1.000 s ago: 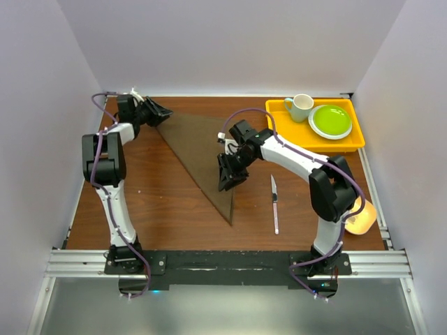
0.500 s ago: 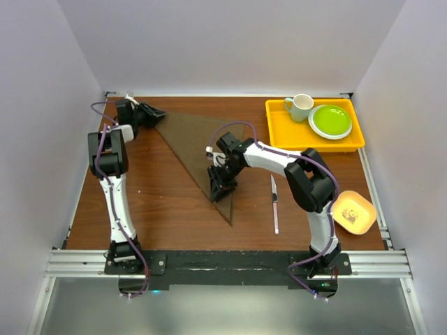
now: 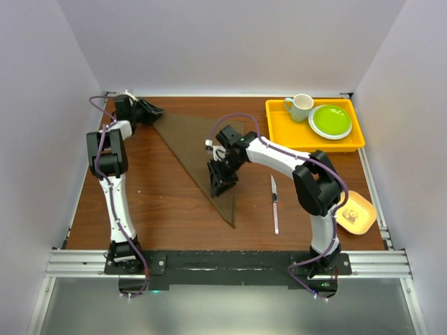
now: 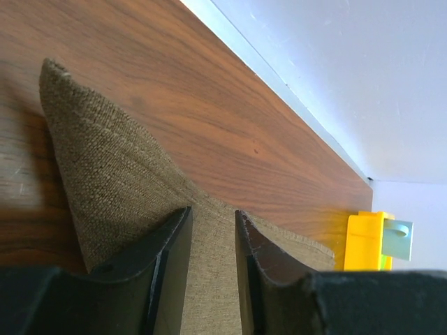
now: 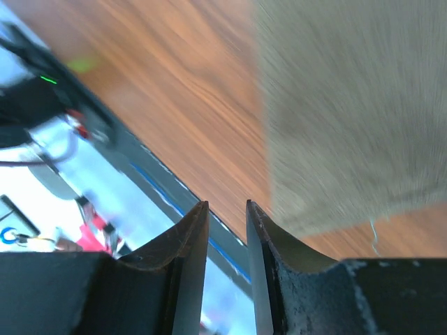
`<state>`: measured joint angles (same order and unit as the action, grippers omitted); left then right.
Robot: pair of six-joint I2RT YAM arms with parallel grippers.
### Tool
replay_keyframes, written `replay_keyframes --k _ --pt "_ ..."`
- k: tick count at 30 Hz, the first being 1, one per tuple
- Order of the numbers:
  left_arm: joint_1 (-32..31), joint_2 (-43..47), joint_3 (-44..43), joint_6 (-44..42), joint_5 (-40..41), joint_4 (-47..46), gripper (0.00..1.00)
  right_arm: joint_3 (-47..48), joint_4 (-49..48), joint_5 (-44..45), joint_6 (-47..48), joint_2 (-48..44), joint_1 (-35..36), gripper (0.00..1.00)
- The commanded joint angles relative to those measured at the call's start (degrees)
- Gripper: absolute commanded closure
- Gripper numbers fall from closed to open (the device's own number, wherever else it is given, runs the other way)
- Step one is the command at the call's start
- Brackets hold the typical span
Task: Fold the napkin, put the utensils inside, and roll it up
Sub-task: Fold the napkin
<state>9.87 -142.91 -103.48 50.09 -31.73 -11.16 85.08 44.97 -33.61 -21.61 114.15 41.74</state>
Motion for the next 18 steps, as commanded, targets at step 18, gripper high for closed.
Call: replay_keyframes --k 18 --pt "2.52 1.14 -3.75 -12.81 6.49 14.4 0.64 -20.39 -3.32 3.35 2.09 -8.24 1.16 0.69"
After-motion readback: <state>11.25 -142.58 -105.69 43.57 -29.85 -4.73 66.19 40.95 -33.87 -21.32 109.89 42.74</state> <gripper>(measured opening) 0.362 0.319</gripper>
